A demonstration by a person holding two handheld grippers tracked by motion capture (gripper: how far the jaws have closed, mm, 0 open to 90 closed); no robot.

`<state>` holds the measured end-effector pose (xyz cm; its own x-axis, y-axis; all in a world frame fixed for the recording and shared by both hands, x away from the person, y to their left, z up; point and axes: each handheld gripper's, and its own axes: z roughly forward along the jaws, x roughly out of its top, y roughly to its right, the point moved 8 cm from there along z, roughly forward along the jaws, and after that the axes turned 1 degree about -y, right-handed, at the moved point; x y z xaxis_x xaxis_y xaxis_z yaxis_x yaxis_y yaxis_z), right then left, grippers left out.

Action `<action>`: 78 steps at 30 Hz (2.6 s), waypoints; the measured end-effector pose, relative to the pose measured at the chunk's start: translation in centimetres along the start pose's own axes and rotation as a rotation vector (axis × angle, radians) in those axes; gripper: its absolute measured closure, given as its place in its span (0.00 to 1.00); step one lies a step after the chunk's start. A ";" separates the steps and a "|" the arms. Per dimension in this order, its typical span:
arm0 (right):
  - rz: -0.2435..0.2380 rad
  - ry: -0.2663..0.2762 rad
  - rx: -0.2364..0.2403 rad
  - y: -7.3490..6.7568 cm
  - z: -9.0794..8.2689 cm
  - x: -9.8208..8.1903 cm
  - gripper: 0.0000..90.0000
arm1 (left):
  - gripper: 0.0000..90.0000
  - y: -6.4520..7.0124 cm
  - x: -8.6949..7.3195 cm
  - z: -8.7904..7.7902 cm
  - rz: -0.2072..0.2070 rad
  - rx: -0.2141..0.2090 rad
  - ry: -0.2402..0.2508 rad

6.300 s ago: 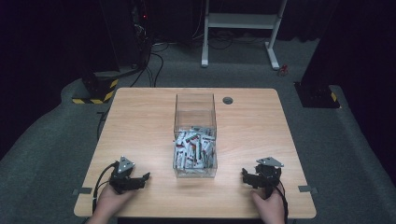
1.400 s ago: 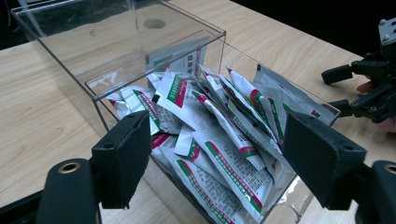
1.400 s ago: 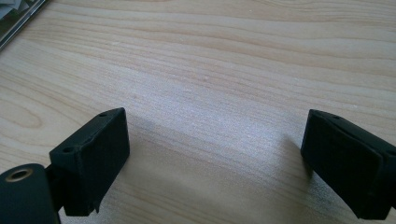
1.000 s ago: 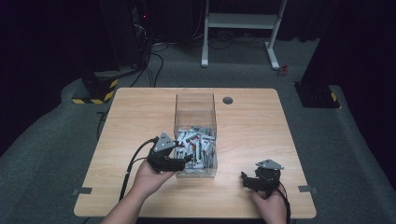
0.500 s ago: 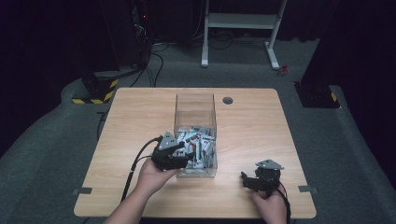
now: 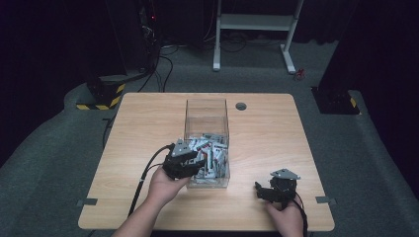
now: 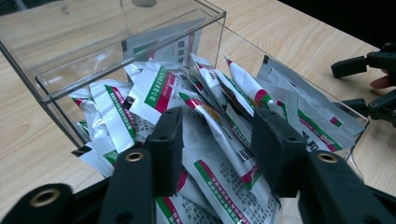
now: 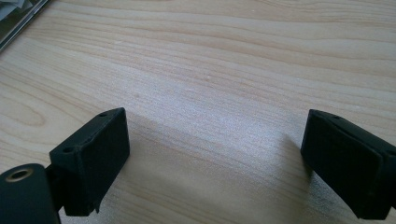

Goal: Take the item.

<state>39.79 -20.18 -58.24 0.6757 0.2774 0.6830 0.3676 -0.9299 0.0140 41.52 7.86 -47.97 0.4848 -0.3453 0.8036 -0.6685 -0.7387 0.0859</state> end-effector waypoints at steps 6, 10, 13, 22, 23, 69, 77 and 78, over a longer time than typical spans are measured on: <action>-0.004 0.000 0.002 0.0 0.0 0.0 0.09 | 0.71 -0.1 0.0 0.1 0.011 0.026 0.002; -0.006 0.000 0.003 0.0 0.0 0.0 0.09 | 0.77 0.0 -0.2 0.1 0.023 0.030 0.006; -0.006 0.000 0.003 0.0 0.0 0.0 0.09 | 0.80 0.2 -0.3 0.2 0.028 0.027 0.008; -0.008 0.001 0.007 -0.1 0.0 0.0 0.09 | 0.75 0.2 -0.8 0.6 0.023 0.048 -0.008; -0.009 0.002 0.007 -0.1 0.0 0.0 0.09 | 0.75 0.2 -0.8 0.6 0.023 0.051 -0.006; -0.010 0.003 0.009 -0.2 -0.1 -0.1 0.09 | 0.99 -0.3 0.1 -1.7 0.035 0.075 0.124; -0.011 0.003 0.009 -0.2 -0.1 -0.1 0.09 | 0.99 -0.4 0.7 -2.4 0.033 0.081 0.155; -0.011 0.003 0.009 -0.2 -0.1 -0.1 0.09 | 0.99 -0.4 0.8 -2.5 0.034 0.081 0.161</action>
<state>39.66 -20.07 -58.24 0.6701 0.2865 0.6847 0.3802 -0.9248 0.0148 40.82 9.33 -45.92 0.3624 -0.2785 0.8894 -0.6324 -0.7745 0.0152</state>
